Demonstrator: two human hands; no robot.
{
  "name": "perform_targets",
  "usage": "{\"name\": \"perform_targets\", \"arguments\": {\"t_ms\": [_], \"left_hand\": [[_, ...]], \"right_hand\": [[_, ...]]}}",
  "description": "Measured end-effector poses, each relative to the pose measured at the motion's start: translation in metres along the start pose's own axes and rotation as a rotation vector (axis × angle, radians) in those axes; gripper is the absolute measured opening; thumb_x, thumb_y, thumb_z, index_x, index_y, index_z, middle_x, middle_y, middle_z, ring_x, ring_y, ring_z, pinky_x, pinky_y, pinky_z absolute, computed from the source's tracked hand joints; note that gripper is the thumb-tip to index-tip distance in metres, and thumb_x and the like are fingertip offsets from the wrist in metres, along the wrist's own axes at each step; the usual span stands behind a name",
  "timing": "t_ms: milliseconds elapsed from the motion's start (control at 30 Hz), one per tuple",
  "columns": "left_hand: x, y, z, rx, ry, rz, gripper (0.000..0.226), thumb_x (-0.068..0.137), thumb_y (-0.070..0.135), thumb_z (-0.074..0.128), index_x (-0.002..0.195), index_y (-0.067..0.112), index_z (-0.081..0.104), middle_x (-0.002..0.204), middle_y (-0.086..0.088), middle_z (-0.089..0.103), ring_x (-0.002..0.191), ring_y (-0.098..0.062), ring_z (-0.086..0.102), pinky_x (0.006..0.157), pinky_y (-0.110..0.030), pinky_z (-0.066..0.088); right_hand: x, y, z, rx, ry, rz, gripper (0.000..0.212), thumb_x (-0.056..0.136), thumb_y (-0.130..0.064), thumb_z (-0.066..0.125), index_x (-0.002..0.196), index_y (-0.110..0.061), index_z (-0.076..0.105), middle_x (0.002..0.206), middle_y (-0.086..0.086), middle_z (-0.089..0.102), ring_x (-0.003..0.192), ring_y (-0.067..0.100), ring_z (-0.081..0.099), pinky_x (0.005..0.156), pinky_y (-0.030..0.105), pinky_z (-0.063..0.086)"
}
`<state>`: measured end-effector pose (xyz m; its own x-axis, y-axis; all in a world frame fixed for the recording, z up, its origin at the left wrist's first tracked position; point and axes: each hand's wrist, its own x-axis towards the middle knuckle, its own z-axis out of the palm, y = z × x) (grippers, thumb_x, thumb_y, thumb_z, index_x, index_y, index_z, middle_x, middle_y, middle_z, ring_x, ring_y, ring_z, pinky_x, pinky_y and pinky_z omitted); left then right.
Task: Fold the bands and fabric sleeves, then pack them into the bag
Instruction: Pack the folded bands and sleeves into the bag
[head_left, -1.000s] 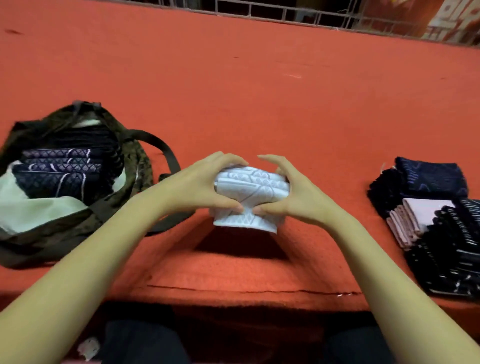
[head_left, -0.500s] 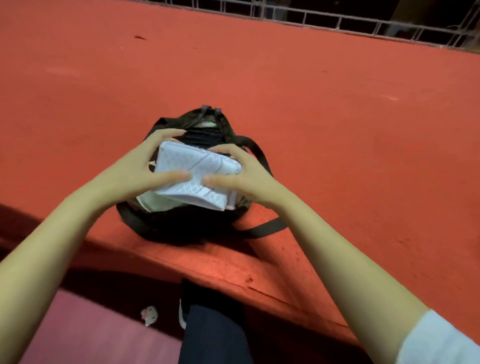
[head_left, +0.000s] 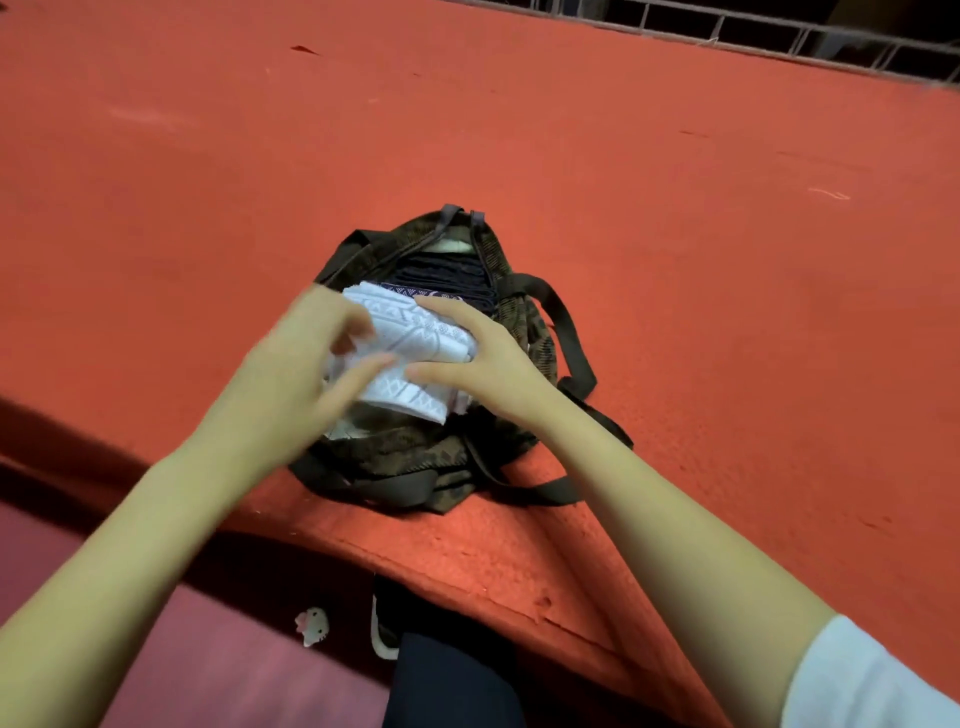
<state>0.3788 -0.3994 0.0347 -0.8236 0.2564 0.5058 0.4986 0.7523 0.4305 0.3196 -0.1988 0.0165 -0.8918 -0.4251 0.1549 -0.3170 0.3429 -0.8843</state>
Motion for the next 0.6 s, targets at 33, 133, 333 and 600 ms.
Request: {"name": "perform_targets", "arguments": {"t_ms": [33,133,333,600], "left_hand": [[-0.005,0.007,0.007,-0.028,-0.137,-0.014,0.047,0.080,0.069,0.044,0.101,0.028,0.052,0.093,0.014,0.051,0.087,-0.004,0.051,0.078,-0.010,0.038],[-0.016,0.003,0.034,0.051,-0.411,0.002,0.068,0.070,0.079,0.041,0.110,0.026,0.054,0.104,0.014,0.053,0.100,-0.005,0.048,0.086,-0.014,0.039],[-0.017,0.007,0.046,0.231,-0.482,-0.024,0.061,0.075,0.061,0.063,0.116,0.018,0.051,0.115,0.006,0.047,0.098,-0.016,0.056,0.076,-0.031,0.046],[-0.010,0.009,0.046,0.283,-0.666,-0.155,0.039,0.088,0.054,0.053,0.102,0.018,0.055,0.106,0.003,0.058,0.101,-0.017,0.055,0.082,-0.029,0.042]], "right_hand": [[0.001,0.002,0.000,-0.016,0.003,-0.010,0.065,0.075,-0.027,0.079,0.133,-0.027,0.051,0.135,-0.012,0.049,0.122,-0.004,0.041,0.100,0.014,0.031],[0.003,0.007,0.001,-0.074,0.013,-0.026,0.066,0.073,-0.028,0.080,0.133,-0.031,0.050,0.125,-0.004,0.053,0.117,0.001,0.046,0.097,0.012,0.034],[0.006,0.014,0.005,-0.140,0.033,-0.073,0.067,0.074,-0.024,0.079,0.133,-0.030,0.049,0.107,0.002,0.050,0.103,0.002,0.047,0.088,0.002,0.031],[0.006,0.015,0.006,-0.162,0.041,-0.083,0.067,0.075,-0.024,0.077,0.135,-0.033,0.048,0.108,0.005,0.048,0.101,0.003,0.047,0.088,0.001,0.030]]}}
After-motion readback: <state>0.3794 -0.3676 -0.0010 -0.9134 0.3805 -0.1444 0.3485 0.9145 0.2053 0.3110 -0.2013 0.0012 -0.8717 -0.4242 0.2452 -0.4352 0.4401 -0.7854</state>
